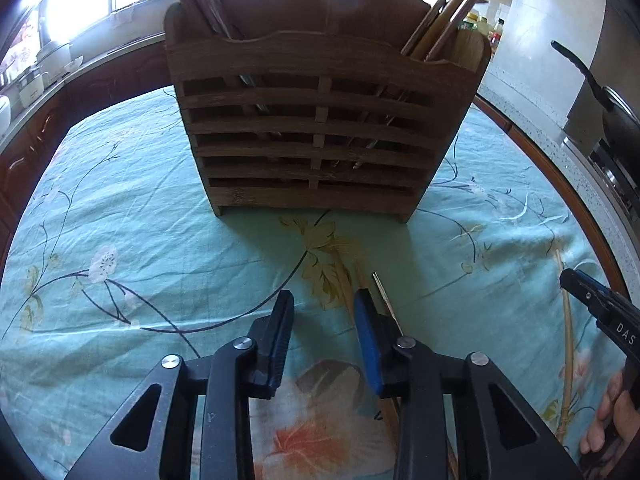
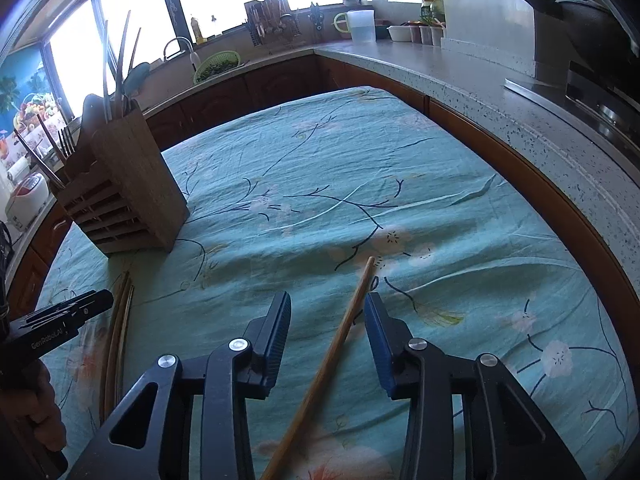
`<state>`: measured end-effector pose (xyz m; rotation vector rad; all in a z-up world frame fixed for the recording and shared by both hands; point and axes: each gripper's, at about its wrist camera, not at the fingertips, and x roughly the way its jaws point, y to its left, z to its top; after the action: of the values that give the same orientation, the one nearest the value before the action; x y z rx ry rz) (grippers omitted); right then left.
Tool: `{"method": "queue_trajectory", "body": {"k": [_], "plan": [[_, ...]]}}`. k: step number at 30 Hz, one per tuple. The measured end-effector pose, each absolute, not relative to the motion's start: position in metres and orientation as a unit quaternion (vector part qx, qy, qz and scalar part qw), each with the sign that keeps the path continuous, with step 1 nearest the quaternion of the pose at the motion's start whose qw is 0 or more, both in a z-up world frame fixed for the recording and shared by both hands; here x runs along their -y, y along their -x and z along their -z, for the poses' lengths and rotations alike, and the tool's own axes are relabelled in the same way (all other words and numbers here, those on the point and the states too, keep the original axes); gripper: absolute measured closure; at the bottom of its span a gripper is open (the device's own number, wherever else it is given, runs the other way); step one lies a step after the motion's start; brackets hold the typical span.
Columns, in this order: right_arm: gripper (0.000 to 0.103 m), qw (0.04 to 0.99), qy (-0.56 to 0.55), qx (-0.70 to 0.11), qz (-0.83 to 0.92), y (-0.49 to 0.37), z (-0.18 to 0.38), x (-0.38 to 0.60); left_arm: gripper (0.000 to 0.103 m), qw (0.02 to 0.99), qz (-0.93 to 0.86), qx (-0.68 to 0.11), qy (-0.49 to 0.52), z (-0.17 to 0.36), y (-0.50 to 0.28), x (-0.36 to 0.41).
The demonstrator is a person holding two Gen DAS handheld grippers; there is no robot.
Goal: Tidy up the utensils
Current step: 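Grasp a wooden chopstick with the left tool while the right tool grasps another, then carry the chopsticks up and lower them into the wooden holder with both tools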
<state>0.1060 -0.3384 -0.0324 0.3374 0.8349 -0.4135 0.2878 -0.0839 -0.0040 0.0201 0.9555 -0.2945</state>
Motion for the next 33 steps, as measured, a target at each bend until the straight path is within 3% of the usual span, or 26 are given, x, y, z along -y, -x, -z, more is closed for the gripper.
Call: {"method": "queue_trajectory", "body": {"k": [7,9,11,13,17,24,33], "plan": [[0.076,0.873,-0.159,-0.418,0.197,-0.121,0.042,0.343,0.075,0.876,0.147,-0.457,-0.050,0.008,-0.300,0.103],[0.083,0.871,-0.145,-0.423,0.202,-0.127,0.043,0.340,0.077,0.877,0.148,-0.453,-0.064,0.009,-0.301,0.108],[0.086,0.871,-0.136,-0.427,0.199,-0.131,0.044,0.337,0.082,0.877,0.154,-0.451,-0.066,0.010,-0.302,0.111],[0.090,0.871,-0.126,-0.431,0.198,-0.137,0.044,0.336,0.095,0.875,0.164,-0.450,-0.069,0.011,-0.302,0.113],[0.095,0.873,-0.136,-0.430,0.187,-0.139,0.045,0.336,0.100,0.872,0.178,-0.452,-0.056,0.010,-0.298,0.107],[0.098,0.890,-0.171,-0.400,0.139,-0.120,0.023,0.312,0.100,0.880,0.198,-0.433,0.003,-0.008,-0.265,0.076],[0.098,0.923,-0.176,-0.330,0.094,-0.094,-0.044,0.282,0.100,0.898,0.225,-0.369,0.081,-0.068,-0.213,0.016]]}}
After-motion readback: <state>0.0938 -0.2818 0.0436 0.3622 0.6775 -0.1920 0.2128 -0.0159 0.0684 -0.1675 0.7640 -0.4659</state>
